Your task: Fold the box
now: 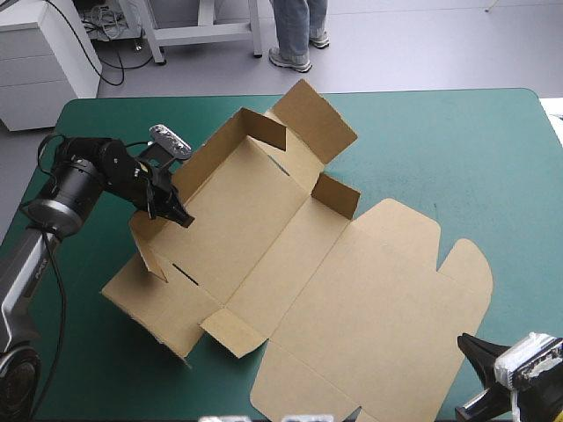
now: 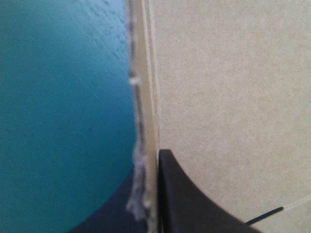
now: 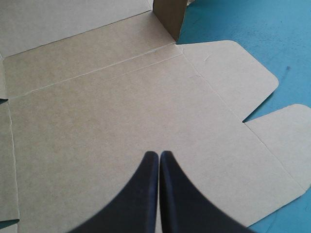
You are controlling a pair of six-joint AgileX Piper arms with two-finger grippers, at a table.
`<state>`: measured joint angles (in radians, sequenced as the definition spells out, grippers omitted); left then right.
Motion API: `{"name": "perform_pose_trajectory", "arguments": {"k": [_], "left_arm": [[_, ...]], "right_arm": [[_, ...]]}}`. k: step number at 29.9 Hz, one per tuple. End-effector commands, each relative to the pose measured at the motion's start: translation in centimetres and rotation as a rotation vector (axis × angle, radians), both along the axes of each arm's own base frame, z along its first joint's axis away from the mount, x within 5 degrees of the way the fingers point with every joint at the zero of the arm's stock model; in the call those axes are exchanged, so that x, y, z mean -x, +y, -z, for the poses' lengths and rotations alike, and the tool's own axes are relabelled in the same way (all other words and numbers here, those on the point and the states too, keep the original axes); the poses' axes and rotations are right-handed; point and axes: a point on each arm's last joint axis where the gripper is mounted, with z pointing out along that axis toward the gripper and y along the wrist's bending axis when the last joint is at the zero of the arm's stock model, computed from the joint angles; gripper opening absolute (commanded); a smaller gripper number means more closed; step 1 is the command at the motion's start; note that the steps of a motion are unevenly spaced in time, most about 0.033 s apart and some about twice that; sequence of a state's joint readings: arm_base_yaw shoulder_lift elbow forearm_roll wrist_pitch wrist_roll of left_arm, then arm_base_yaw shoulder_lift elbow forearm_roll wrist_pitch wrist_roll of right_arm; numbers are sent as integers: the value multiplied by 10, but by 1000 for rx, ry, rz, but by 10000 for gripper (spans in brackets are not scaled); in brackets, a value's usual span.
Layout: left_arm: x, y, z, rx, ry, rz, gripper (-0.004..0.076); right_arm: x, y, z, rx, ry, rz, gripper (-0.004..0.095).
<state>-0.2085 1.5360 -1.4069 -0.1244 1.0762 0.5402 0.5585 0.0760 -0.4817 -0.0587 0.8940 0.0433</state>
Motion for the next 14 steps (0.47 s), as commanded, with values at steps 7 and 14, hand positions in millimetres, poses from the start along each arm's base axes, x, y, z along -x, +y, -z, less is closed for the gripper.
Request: {"name": "perform_pose_trajectory", "arguments": {"k": [7, 14], "left_arm": [[8, -53, -49, -139, -405, 224, -8], [24, -101, -60, -219, -611, 467, -8]], "right_arm": [[-2, 1, -12, -37, -70, 0, -16], [-2, 1, -12, -38, -69, 0, -16]]}}
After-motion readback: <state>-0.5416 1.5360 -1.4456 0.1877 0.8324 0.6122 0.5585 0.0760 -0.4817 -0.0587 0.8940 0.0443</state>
